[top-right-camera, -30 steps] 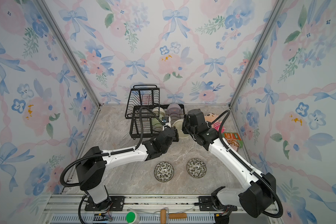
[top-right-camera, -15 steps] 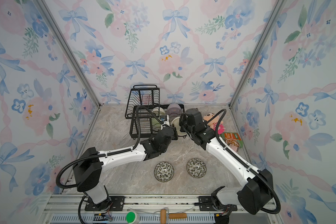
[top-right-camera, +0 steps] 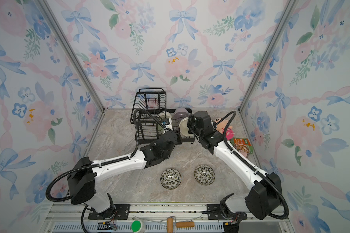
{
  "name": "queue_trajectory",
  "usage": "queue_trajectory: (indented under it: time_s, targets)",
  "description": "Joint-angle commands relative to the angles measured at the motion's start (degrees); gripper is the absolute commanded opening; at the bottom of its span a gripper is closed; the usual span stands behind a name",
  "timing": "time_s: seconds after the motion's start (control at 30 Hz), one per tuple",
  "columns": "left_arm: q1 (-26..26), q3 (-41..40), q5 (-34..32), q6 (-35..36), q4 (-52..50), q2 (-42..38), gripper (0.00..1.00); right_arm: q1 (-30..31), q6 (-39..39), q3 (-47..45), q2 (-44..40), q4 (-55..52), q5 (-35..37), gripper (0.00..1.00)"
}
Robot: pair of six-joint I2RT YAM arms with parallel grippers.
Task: Load bowls into a dish rack
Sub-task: Place the bowl in the dish rack.
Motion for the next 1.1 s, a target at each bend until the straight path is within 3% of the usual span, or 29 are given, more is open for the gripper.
queue_trajectory:
  time_s: [0.0, 0.27, 0.33, 0.4, 0.77, 1.07]
  targets:
    - [0.2, -1.8, -1.9, -1.5, -2.9, -2.0, 0.42, -0.7, -2.3, -0.2, -0.5, 9.4, 1.6, 0.00]
    - [0.8, -4.7, -1.3, -2.1, -7.8, -6.7, 0.65, -3.3, -6.6, -4.6, -2.8, 17.1, 0.7, 0.00]
    - [1.2, -5.2, -0.2, -1.8, -10.2, -8.3, 0.77, -4.0, -7.8, -6.6, -3.2, 20.7, 0.4, 0.00]
    - [1.6, -6.3, 1.8, -0.3, -11.6, -10.3, 0.97, -4.5, -8.8, -9.0, -3.4, 25.9, 0.0, 0.00]
    - [5.5, -10.2, 10.4, 10.8, -16.3, -20.7, 0.98, -5.2, -25.4, -15.5, -3.8, 38.8, -6.7, 0.00]
    - [8.6, -8.6, 14.1, 12.0, -14.7, -18.8, 0.98, -7.1, -32.2, -22.8, 3.7, 61.1, -9.0, 0.00]
